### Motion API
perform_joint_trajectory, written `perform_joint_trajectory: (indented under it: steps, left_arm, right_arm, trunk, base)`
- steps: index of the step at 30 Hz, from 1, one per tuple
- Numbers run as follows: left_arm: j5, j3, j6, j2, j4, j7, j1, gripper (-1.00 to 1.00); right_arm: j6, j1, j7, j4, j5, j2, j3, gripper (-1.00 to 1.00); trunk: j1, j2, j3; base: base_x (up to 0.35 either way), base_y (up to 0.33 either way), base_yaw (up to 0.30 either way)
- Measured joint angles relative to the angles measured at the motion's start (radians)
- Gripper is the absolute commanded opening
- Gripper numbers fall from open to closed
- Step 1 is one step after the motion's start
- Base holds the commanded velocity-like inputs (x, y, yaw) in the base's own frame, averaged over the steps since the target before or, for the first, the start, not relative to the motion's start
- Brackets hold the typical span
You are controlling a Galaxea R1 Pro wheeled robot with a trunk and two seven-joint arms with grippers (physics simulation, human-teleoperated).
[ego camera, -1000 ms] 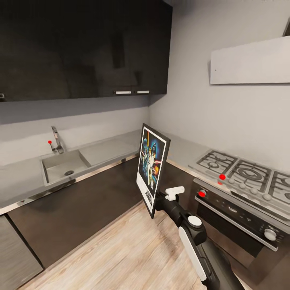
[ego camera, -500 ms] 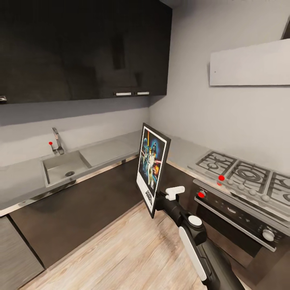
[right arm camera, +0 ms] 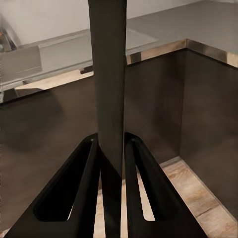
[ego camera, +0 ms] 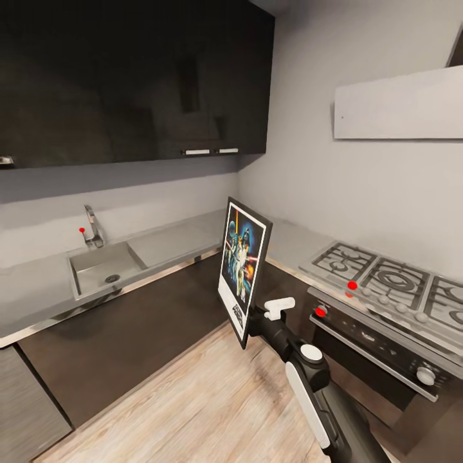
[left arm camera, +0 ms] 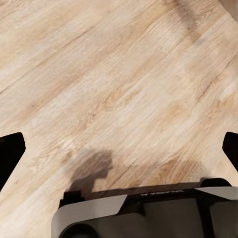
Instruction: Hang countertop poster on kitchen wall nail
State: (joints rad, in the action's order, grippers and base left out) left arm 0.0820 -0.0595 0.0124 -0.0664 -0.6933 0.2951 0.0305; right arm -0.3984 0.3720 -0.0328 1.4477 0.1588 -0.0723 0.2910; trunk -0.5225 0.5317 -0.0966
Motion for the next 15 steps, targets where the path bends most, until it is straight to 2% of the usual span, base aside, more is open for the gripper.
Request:
perform_joint_trajectory:
  steps: [15]
  left_arm:
    - [0.0,0.0,0.0,-0.001,0.0,0.0,0.0,1.0]
  right_arm:
    - [0.0,0.0,0.0,-0.001,0.0,0.001,0.0,-1.0]
  trunk:
    - [0.058,-0.105,0.047]
  base:
    - [0.0,0.0,0.0]
